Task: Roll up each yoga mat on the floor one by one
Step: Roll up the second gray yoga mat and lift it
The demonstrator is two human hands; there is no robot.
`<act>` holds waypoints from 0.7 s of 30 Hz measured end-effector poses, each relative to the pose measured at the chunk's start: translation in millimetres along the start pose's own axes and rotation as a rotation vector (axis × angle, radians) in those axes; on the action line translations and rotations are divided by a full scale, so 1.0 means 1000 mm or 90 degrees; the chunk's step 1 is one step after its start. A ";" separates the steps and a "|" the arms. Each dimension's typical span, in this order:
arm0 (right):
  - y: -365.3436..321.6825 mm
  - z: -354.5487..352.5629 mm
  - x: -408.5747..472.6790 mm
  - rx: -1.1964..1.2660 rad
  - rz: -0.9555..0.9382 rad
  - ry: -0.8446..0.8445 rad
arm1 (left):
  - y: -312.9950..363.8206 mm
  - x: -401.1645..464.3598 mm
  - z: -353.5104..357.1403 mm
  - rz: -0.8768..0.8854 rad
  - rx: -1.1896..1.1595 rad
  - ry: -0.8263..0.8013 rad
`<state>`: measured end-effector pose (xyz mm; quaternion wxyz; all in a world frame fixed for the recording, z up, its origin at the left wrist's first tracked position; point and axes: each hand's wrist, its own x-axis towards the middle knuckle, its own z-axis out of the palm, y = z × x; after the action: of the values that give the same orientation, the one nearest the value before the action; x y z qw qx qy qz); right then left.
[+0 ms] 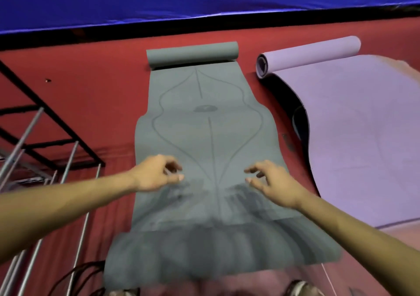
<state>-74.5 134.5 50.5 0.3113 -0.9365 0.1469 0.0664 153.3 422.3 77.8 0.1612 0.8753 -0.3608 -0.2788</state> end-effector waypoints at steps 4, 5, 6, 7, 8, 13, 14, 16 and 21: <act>0.024 0.060 -0.071 -0.196 -0.118 -0.152 | -0.012 -0.066 0.080 0.097 0.159 -0.162; 0.035 0.077 -0.084 -0.255 -0.134 -0.153 | -0.023 -0.076 0.103 0.094 0.195 -0.184; 0.043 0.090 -0.093 -0.297 -0.143 -0.148 | -0.033 -0.083 0.122 0.084 0.225 -0.193; 0.050 0.100 -0.101 -0.327 -0.149 -0.137 | -0.044 -0.089 0.139 0.080 0.238 -0.189; 0.055 0.107 -0.104 -0.346 -0.138 -0.128 | -0.053 -0.093 0.151 0.084 0.235 -0.174; 0.065 0.113 -0.112 -0.399 -0.090 -0.139 | -0.070 -0.119 0.182 0.105 0.148 -0.140; 0.066 0.114 -0.116 -0.404 -0.082 -0.152 | -0.070 -0.124 0.187 0.100 0.133 -0.144; 0.067 0.117 -0.125 -0.392 -0.056 -0.193 | -0.071 -0.128 0.192 0.086 0.119 -0.121; 0.069 0.117 -0.147 -0.293 0.003 -0.281 | -0.064 -0.138 0.194 0.076 0.112 -0.151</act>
<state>-239.9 187.1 -49.6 0.1155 -0.9450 0.0596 0.3001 -10.2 550.2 -55.6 0.0566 0.8238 -0.4520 -0.3374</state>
